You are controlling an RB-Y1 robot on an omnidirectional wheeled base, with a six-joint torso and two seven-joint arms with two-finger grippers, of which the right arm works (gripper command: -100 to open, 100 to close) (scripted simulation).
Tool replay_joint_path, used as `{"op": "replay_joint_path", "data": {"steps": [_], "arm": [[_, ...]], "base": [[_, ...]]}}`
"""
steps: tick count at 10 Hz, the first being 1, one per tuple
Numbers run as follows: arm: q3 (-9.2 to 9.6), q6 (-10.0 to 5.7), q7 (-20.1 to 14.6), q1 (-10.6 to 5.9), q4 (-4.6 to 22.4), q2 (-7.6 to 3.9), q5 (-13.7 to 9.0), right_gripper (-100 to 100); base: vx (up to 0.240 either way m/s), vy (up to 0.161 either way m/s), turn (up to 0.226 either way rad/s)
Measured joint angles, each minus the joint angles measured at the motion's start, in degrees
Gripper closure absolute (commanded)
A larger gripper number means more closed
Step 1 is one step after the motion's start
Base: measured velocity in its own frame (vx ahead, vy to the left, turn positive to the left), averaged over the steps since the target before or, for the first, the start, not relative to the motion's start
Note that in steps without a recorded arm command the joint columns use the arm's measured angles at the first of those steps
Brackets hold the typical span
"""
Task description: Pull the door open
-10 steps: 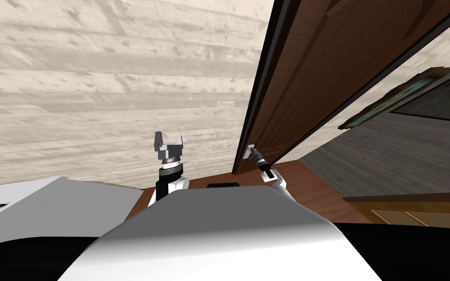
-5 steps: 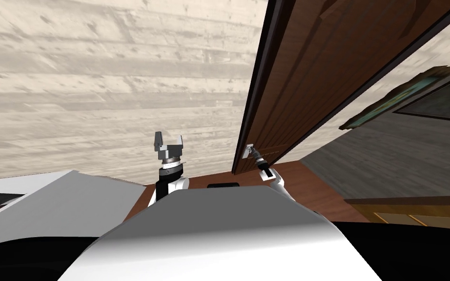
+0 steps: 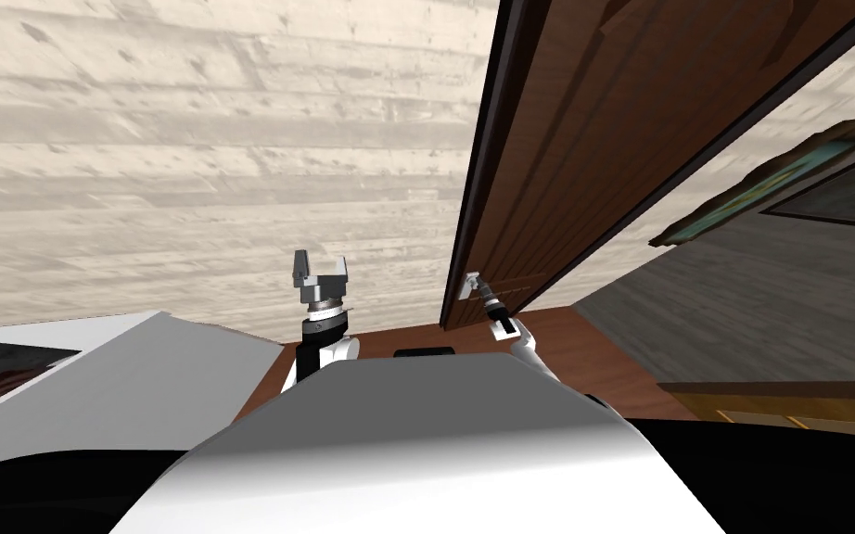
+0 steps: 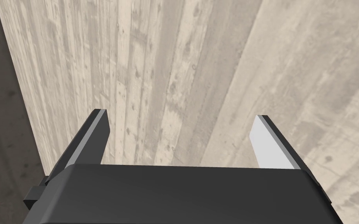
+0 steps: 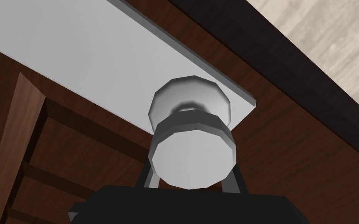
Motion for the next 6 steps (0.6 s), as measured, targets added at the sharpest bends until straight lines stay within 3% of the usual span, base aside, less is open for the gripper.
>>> {"op": "replay_joint_path", "data": {"steps": [3,6], "arm": [[0.80,-0.43,-3.9,-1.48,2.1,-0.02,-2.8,100],[1.77,0.18,-8.4,-2.56,2.7,0.03,-6.3,100]], "base": [[-0.056,-0.043,0.059],[-0.062,-0.044,0.055]]}}
